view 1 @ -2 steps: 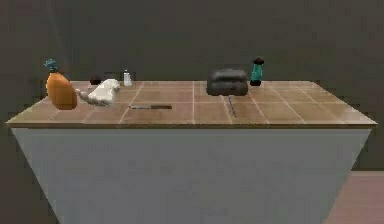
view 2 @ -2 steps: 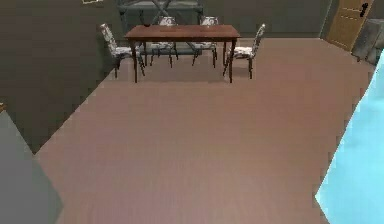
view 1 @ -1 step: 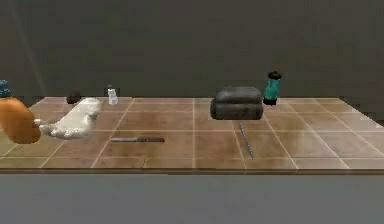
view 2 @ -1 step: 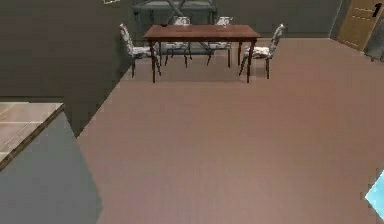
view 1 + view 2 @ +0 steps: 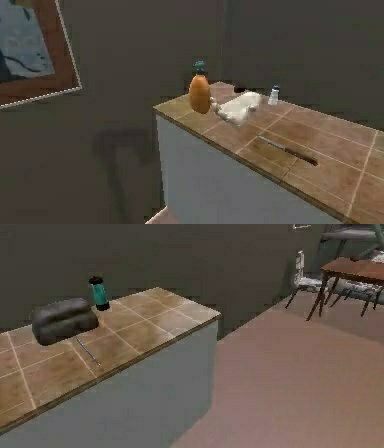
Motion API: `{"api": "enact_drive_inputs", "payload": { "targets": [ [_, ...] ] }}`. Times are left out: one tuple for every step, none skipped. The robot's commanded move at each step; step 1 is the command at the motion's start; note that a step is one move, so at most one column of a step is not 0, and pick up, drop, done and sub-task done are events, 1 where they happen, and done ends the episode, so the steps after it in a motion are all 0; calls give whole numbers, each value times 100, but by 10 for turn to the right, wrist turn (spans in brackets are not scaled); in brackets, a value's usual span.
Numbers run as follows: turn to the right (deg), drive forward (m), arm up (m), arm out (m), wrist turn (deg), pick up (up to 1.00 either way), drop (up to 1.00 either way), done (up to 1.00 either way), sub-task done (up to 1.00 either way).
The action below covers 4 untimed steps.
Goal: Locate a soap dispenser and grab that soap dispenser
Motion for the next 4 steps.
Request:
{"api": "enact_drive_inputs", "payload": {
  "targets": [
    [-450,0,0,0,0,0,0,0,0],
    [-390,0,0,0,0,0,0,0,0],
    [450,0,0,0,0,0,0,0,0],
    [150,0,0,0,0,0,0,0,0]
  ]
}}
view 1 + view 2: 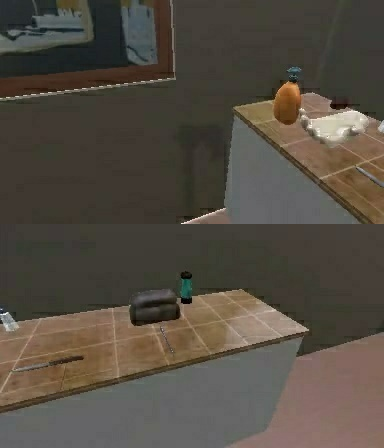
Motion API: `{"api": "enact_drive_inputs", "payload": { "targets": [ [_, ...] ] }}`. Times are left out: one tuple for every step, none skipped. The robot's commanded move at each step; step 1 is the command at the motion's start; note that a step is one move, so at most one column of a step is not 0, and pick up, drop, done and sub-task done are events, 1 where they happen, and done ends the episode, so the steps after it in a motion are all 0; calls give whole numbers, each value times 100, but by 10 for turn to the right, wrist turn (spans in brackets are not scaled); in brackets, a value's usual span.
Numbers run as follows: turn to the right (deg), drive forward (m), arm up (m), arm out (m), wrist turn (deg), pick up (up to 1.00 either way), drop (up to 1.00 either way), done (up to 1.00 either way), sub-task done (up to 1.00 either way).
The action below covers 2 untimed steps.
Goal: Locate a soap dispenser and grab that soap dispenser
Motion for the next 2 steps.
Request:
{"api": "enact_drive_inputs", "payload": {
  "targets": [
    [0,50,0,0,0,0,0,0,0],
    [-360,0,0,0,0,0,0,0,0]
  ]
}}
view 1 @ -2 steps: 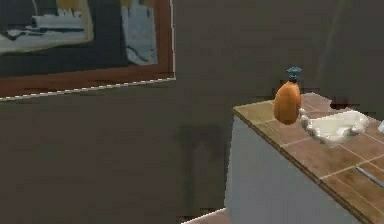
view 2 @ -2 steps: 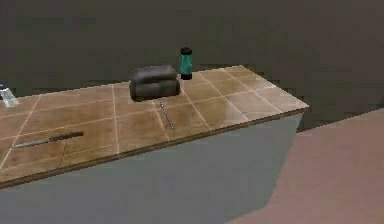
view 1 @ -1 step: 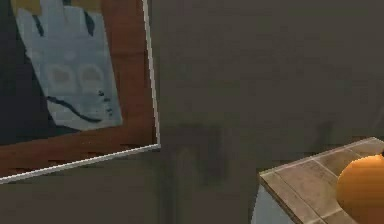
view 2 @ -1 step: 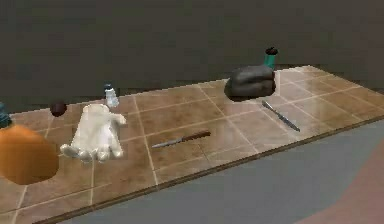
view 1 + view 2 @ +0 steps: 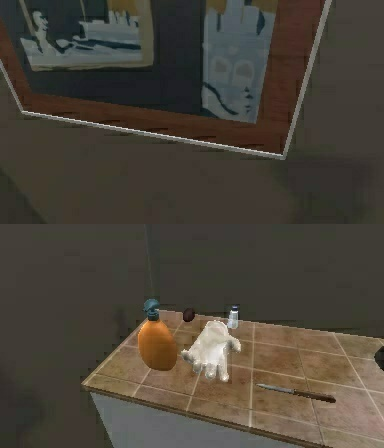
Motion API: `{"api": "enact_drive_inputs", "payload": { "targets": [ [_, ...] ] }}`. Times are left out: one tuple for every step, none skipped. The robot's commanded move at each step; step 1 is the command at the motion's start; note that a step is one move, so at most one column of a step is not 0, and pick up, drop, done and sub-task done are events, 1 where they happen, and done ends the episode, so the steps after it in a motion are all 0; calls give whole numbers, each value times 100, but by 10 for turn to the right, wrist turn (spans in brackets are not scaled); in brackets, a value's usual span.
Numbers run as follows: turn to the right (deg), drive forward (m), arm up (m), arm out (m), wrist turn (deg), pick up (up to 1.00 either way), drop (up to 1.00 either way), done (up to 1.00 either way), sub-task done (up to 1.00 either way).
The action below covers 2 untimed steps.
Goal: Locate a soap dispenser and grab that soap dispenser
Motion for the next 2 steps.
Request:
{"api": "enact_drive_inputs", "payload": {
  "targets": [
    [0,0,50,0,0,0,0,0,0],
    [0,0,38,0,0,0,0,0,0]
  ]
}}
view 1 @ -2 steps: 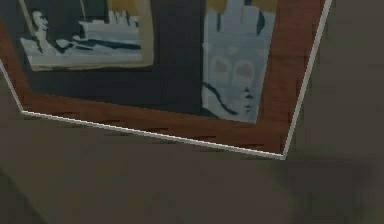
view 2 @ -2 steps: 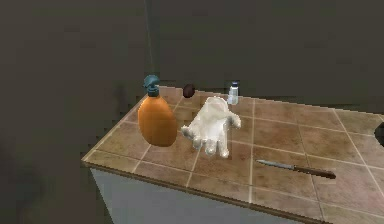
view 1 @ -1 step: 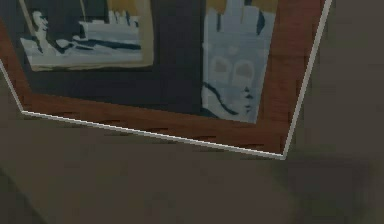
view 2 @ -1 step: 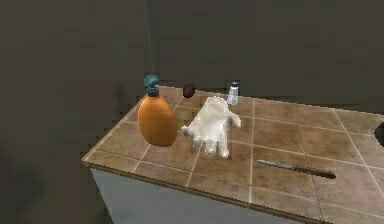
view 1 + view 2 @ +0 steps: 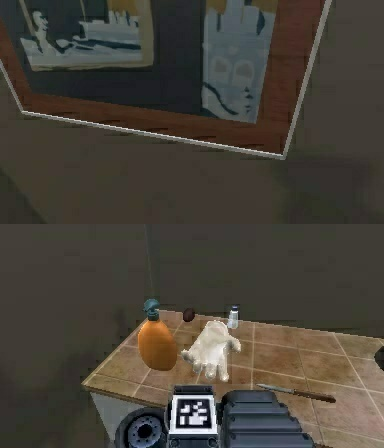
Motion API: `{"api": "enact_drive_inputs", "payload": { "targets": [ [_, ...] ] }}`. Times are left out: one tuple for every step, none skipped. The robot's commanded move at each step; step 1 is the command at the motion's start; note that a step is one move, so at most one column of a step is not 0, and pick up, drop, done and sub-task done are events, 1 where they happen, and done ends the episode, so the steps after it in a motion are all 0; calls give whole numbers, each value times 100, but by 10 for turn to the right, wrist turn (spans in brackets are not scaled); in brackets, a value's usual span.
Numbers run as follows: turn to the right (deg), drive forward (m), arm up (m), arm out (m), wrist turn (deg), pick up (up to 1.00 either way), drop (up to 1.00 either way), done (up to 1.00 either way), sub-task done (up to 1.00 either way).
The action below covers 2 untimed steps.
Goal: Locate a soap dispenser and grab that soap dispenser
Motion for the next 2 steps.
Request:
{"api": "enact_drive_inputs", "payload": {
  "targets": [
    [0,0,0,24,0,0,0,0,0],
    [0,0,0,0,450,0,0,0,0]
  ]
}}
